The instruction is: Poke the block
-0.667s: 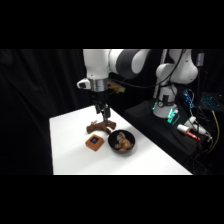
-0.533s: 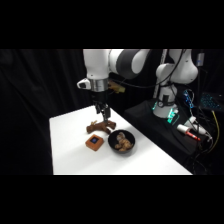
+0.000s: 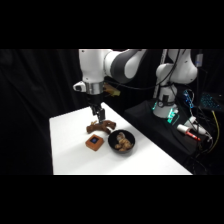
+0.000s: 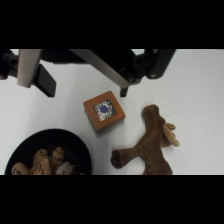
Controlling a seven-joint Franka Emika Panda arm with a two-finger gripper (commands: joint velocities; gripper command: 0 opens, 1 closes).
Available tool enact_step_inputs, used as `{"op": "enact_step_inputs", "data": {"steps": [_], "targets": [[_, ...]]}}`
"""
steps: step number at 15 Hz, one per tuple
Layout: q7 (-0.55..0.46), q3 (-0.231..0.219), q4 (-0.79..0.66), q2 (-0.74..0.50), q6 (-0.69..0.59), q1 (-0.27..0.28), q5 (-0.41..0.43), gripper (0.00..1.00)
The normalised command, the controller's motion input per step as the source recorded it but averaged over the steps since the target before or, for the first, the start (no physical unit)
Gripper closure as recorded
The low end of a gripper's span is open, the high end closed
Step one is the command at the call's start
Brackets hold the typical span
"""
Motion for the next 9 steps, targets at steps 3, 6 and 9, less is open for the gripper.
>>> {"op": "enact_step_inputs", "data": {"steps": [3, 6, 9], "targets": [[0.08, -0.033, 0.28, 0.22, 0.09, -0.021, -0.048, 0.34], [0.08, -0.020, 0.24, 0.19, 0.07, -0.008, -0.043, 0.60], [0.07, -0.007, 0.19, 0.15, 0.08, -0.005, -0.026, 0.85]]}}
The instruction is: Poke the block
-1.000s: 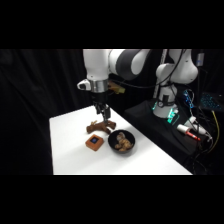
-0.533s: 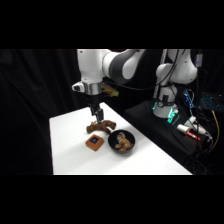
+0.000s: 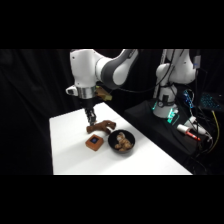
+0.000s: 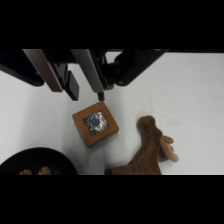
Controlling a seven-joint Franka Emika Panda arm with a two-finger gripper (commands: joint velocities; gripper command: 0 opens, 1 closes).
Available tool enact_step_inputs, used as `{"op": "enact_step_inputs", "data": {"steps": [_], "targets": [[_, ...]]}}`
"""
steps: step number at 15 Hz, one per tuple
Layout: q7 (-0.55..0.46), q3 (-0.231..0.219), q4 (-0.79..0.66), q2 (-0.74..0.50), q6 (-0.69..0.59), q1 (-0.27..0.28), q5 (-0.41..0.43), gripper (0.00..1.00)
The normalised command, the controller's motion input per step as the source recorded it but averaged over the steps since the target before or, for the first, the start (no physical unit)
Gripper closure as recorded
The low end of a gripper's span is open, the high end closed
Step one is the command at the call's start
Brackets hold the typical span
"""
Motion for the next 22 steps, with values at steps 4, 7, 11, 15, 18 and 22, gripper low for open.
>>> {"op": "enact_step_inputs", "data": {"steps": [4, 7, 11, 15, 18, 22], "targets": [[0.05, 0.000, 0.14, 0.13, 0.10, -0.010, 0.002, 1.00], [0.03, 0.002, 0.11, 0.16, 0.13, -0.019, 0.019, 0.98], [0.01, 0.008, 0.10, 0.19, 0.17, -0.032, 0.055, 0.96], [-0.01, 0.018, 0.10, 0.19, 0.17, -0.039, 0.079, 0.97], [-0.03, 0.031, 0.11, 0.16, 0.15, -0.067, 0.119, 0.97], [-0.06, 0.052, 0.15, 0.18, 0.13, -0.083, 0.149, 0.97]]}}
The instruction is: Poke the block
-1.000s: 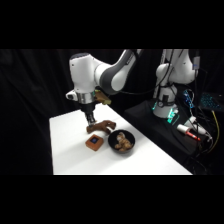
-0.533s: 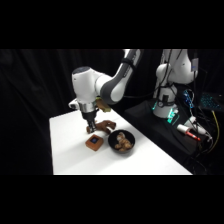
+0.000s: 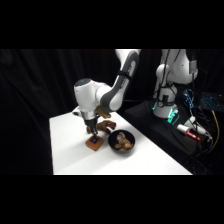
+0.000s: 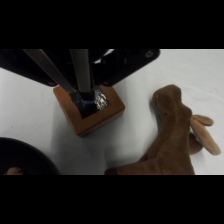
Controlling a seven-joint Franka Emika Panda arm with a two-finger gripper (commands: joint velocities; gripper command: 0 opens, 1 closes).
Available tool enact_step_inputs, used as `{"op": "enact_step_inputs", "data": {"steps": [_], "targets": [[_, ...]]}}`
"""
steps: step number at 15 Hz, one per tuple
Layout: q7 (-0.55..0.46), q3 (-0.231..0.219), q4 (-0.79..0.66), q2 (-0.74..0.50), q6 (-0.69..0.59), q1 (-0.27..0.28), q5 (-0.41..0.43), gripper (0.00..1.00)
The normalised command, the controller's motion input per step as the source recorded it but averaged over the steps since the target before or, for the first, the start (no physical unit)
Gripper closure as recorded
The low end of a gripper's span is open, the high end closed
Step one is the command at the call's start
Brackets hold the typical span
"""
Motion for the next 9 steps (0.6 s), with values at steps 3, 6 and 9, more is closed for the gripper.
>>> {"op": "enact_step_inputs", "data": {"steps": [3, 6, 9], "targets": [[-0.07, 0.078, 0.19, 0.21, 0.11, -0.086, 0.159, 0.97], [-0.07, 0.083, 0.19, 0.18, 0.10, -0.072, 0.135, 0.97], [-0.06, 0.069, 0.15, 0.12, 0.09, -0.054, 0.105, 0.97]]}}
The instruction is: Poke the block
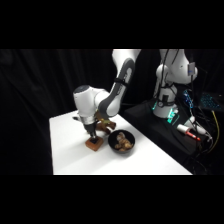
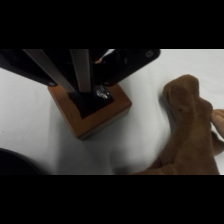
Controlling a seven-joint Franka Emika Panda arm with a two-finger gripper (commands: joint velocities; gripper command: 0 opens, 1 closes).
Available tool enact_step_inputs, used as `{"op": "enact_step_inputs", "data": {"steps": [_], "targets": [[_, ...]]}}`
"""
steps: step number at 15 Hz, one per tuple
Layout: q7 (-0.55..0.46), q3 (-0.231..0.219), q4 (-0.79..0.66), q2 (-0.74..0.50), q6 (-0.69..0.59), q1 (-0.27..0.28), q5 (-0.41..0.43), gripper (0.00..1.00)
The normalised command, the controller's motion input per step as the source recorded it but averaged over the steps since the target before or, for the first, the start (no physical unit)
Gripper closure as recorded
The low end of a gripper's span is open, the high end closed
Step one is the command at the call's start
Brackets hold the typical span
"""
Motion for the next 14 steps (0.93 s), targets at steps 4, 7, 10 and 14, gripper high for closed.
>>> {"op": "enact_step_inputs", "data": {"steps": [4, 7, 10, 14], "targets": [[-0.06, 0.036, 0.04, -0.07, -0.06, -0.021, 0.048, 0.97], [-0.10, 0.009, -0.09, -0.35, -0.31, 0.018, -0.033, 0.99], [-0.08, 0.008, -0.17, -0.50, -0.39, 0.021, -0.038, 0.98], [-0.05, 0.013, -0.11, -0.42, -0.36, 0.021, -0.048, 0.99]]}}
